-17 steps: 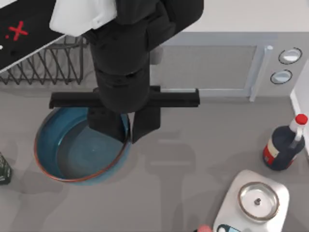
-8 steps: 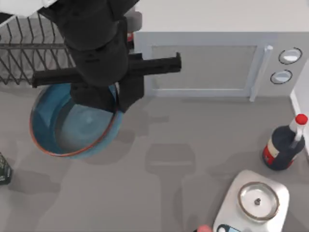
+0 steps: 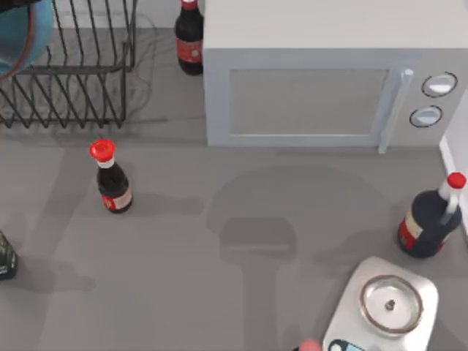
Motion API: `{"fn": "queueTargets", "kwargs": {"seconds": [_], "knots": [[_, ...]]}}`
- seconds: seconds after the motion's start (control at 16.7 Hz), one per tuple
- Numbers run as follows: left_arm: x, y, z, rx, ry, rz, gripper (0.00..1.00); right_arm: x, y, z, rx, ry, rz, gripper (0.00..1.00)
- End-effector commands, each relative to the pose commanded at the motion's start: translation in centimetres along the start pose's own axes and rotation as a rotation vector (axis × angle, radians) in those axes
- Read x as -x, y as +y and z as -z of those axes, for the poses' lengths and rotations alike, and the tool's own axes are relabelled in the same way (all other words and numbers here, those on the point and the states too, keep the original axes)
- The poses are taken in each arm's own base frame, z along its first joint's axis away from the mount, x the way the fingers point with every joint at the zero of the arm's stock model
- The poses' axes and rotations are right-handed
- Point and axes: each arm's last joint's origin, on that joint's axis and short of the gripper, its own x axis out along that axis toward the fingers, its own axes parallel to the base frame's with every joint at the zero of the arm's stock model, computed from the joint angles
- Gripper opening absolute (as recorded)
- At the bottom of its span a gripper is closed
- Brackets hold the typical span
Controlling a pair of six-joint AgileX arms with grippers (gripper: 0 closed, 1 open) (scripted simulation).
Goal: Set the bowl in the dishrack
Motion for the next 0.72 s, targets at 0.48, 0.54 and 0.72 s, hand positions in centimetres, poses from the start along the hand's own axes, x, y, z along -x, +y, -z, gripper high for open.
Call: {"fn": "queueTargets", "kwargs": {"seconds": [0.48,0.54,0.72], "knots": [[8.7,7.7,1.6,-0.251,-0.668,-0.091,0.00,0.0,0.0,0.0,0.000,0.000,0.000,1.00],[9.4,7.9,2.1,-0.276,-0.711,-0.102,0.00,0.0,0.0,0.0,0.000,0.000,0.000,1.00],[10.7,8.1,3.0,-0.315,-0.773,-0.114,0.00,0.0,0.0,0.0,0.000,0.000,0.000,1.00]]}}
